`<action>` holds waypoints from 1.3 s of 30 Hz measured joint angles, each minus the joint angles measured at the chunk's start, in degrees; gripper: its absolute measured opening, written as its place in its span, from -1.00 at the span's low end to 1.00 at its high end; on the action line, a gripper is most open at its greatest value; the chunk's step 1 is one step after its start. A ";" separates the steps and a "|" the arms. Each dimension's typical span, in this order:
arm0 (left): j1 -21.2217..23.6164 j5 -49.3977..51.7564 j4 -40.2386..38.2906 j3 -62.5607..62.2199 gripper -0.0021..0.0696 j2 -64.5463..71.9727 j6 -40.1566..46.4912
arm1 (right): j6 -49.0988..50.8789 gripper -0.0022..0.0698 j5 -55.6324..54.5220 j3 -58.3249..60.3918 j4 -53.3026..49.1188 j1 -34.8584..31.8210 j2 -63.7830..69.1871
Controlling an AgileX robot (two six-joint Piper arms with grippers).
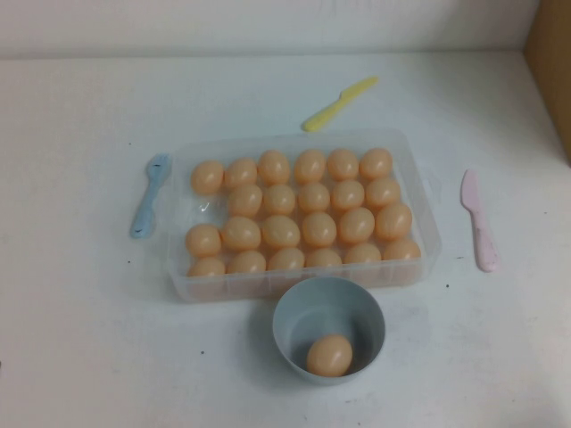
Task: Take an egg out of the egg box
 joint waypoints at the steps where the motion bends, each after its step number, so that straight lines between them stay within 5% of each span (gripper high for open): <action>1: 0.00 -1.15 -1.76 0.00 -0.96 0.00 -0.18 | 0.00 -0.99 0.00 0.00 0.00 0.00 0.00; 11: 0.00 -9.60 -7.35 0.00 -0.96 0.00 0.22 | 0.00 -0.99 0.00 0.00 0.00 0.00 0.00; 20: 0.00 10.33 -6.53 -7.14 -0.96 4.18 9.78 | 0.00 -0.99 0.00 0.00 0.00 0.00 0.00; 34: -0.26 41.75 12.11 -45.80 -0.96 47.28 28.12 | 0.00 -0.99 0.00 0.00 0.00 0.00 0.00; 39: -7.26 48.05 22.54 -59.87 -0.96 62.36 25.81 | 0.00 -0.99 0.00 0.00 0.00 0.00 0.00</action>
